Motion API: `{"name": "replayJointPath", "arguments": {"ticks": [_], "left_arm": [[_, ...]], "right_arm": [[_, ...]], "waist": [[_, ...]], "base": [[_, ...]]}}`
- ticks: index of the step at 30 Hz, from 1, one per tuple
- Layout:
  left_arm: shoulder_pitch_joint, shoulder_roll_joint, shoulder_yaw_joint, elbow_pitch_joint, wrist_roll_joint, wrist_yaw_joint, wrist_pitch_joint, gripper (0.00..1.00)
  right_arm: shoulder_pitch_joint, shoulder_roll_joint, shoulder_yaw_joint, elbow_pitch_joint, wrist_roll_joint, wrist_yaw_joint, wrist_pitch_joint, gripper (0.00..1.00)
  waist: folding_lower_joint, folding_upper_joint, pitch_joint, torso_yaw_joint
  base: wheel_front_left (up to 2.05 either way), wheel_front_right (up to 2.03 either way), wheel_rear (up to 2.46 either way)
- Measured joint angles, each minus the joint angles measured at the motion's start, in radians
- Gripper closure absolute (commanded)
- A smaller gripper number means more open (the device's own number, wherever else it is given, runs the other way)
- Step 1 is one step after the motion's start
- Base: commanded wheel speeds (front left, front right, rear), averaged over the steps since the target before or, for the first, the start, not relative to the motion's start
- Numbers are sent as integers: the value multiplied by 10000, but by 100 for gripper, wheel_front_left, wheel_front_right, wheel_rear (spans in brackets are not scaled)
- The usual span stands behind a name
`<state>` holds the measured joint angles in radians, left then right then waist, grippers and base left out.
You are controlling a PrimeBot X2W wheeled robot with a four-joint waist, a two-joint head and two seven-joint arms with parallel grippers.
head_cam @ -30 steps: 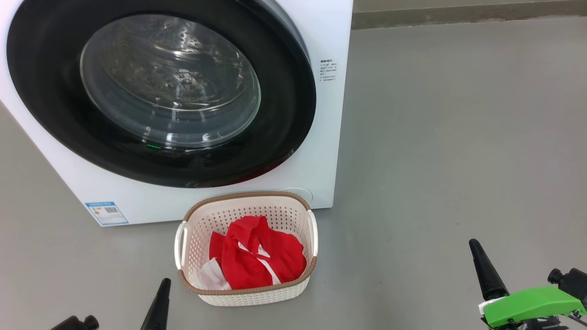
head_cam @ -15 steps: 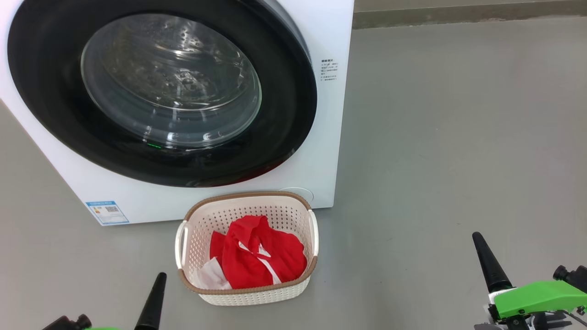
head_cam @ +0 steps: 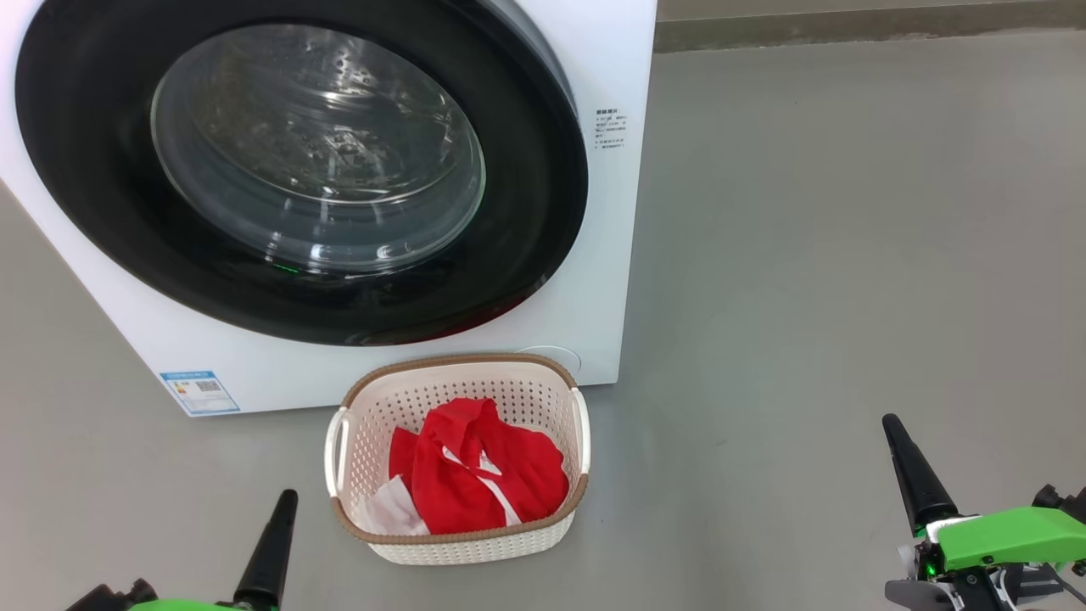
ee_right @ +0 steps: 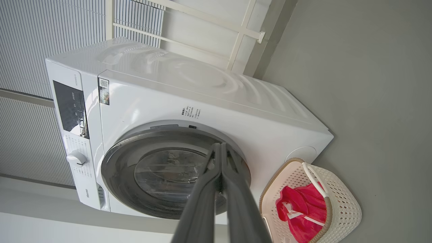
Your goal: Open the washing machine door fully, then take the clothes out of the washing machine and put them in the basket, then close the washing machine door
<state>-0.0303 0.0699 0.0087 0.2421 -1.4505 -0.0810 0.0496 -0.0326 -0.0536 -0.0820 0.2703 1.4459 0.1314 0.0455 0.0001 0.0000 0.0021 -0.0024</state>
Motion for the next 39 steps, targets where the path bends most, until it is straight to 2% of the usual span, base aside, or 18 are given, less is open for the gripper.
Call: {"name": "replayJointPath", "arguments": {"ticks": [17, 39], "left_arm": [[-357, -138, 454, 207, -1691, -428, 384, 100], [-361, -173, 514, 222, -1722, -428, 456, 100]], "right_arm": [[-182, -10, -215, 0, 1774, -13, 389, 100], [-319, -6, -291, 0, 1808, -13, 472, 100]], "waist": [[0, 0, 10, 24], [0, 0, 10, 24]], "base": [[0, 0, 0], [0, 0, 0]]}}
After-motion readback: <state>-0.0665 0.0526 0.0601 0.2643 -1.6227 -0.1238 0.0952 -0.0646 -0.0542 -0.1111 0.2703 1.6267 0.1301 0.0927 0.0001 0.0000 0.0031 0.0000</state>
